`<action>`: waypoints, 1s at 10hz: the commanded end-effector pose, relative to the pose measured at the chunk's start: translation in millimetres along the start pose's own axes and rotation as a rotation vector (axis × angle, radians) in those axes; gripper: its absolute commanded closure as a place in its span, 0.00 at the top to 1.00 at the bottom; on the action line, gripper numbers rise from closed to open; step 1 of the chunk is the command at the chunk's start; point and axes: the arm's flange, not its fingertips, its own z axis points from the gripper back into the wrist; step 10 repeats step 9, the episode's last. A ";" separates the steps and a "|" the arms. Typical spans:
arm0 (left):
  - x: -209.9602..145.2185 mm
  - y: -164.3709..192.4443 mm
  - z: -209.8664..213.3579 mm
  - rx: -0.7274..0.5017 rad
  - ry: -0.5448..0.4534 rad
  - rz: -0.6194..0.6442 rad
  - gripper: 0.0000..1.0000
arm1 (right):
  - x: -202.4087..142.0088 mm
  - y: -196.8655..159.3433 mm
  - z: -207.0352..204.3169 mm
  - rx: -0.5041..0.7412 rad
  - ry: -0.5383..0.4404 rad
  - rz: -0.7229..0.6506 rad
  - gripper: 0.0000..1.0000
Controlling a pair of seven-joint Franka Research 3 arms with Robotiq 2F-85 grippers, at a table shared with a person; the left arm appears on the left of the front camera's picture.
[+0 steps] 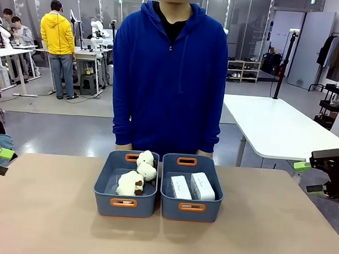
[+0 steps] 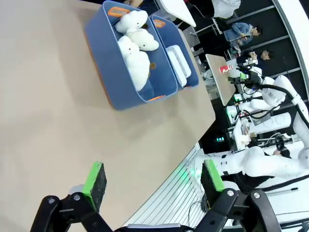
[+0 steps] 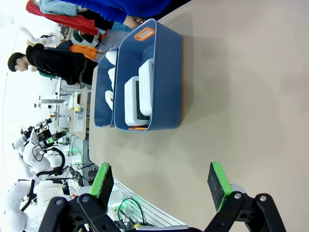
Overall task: Sort the digital clocks into the basket.
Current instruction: Pick up the Digital clock from the table and place it into the empty Plastic storage basket.
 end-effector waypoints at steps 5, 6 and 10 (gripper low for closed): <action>3.6 0.6 3.9 0.011 0.014 0.009 1.00 | 0.5 -0.7 1.5 -0.002 0.011 0.014 1.00; 3.6 0.6 3.9 0.011 0.014 0.009 1.00 | 0.5 -0.7 1.5 -0.002 0.011 0.014 1.00; 3.6 0.6 3.9 0.011 0.014 0.009 1.00 | 0.5 -0.7 1.5 -0.002 0.011 0.014 1.00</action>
